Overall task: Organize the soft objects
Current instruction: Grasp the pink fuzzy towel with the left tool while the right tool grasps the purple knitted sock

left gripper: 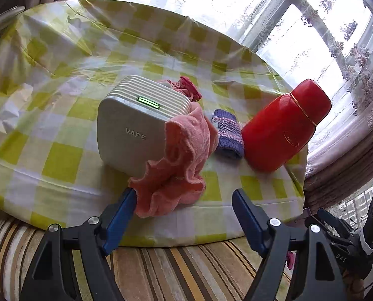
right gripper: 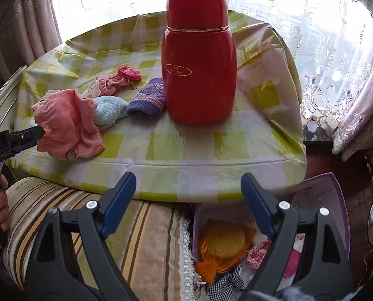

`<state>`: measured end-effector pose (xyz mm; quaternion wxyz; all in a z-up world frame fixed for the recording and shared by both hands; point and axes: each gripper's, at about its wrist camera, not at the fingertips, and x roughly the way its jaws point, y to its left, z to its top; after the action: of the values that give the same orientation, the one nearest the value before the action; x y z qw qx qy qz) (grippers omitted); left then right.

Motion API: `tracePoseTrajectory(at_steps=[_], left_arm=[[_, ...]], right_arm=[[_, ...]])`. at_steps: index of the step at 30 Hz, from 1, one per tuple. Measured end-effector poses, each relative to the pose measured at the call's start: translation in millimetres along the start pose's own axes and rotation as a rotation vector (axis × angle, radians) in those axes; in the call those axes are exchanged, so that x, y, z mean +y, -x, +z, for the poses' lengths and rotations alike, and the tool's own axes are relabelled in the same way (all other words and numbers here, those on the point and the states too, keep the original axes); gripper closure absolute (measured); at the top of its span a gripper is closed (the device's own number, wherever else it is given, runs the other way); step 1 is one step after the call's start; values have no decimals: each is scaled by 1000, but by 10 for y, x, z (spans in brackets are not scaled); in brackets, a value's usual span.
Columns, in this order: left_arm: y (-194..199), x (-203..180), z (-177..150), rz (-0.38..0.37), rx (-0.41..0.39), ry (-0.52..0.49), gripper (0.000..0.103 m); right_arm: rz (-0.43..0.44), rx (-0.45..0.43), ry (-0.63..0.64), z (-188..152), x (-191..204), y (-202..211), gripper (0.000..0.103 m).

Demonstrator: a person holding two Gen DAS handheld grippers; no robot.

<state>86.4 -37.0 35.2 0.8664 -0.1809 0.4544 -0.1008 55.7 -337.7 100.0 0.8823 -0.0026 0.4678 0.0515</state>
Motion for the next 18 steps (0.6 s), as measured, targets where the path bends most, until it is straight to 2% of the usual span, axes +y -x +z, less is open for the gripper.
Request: tracePoseTrajectory(at_steps=[7,12,18], left_arm=[[-191,178,67,7,38,63,24],[-326,237,74,-15,73,84,36],[-382,252,74,-56,84,90,52]], right_arm=[[41,50,86,238,299,-323,16],[36,72,144,442,486,-531,16],[-12,78,293,630,755,-813,16]])
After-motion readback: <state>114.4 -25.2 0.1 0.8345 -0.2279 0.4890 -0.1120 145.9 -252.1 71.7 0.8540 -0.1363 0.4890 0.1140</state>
